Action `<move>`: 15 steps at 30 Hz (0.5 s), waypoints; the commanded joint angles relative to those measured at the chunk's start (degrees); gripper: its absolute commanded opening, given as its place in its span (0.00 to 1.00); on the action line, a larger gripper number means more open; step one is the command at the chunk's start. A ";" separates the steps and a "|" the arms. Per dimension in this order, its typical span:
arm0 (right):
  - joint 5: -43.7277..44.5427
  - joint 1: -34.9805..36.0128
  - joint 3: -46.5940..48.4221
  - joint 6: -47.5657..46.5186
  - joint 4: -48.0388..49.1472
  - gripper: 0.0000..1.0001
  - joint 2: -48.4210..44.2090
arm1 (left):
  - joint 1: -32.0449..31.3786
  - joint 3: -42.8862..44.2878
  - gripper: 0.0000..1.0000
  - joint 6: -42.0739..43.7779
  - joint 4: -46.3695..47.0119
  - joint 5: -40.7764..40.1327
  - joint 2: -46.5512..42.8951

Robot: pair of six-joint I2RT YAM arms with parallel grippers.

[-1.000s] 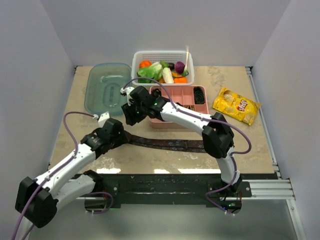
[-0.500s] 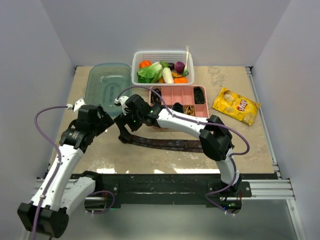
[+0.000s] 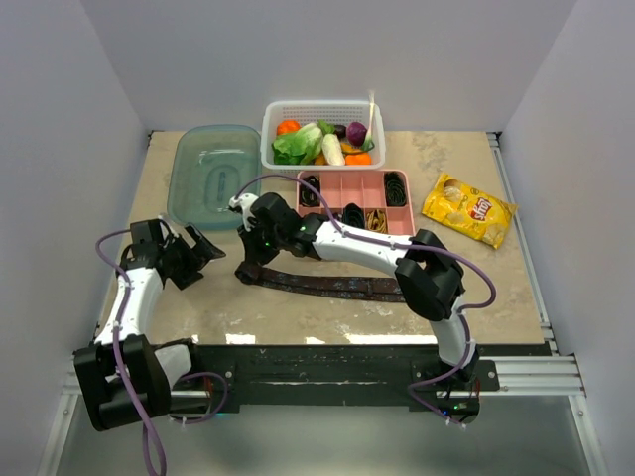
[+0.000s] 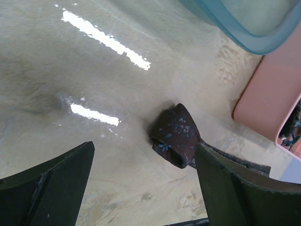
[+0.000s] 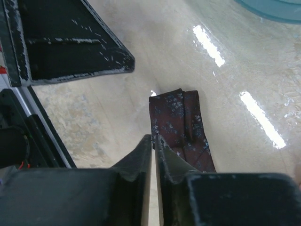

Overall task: Roll the ties
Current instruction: Roll the tie at the center of the board.

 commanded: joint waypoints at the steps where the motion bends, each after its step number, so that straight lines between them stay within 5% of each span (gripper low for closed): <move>1: -0.31 0.40 3.54 1.10 2.68 0.05 1.88 | 0.48 -0.99 0.93 2.31 6.62 6.32 1.52; 15: 0.66 0.84 -0.76 0.58 3.38 0.00 4.43 | -5.74 -3.10 0.87 0.91 11.01 5.01 7.50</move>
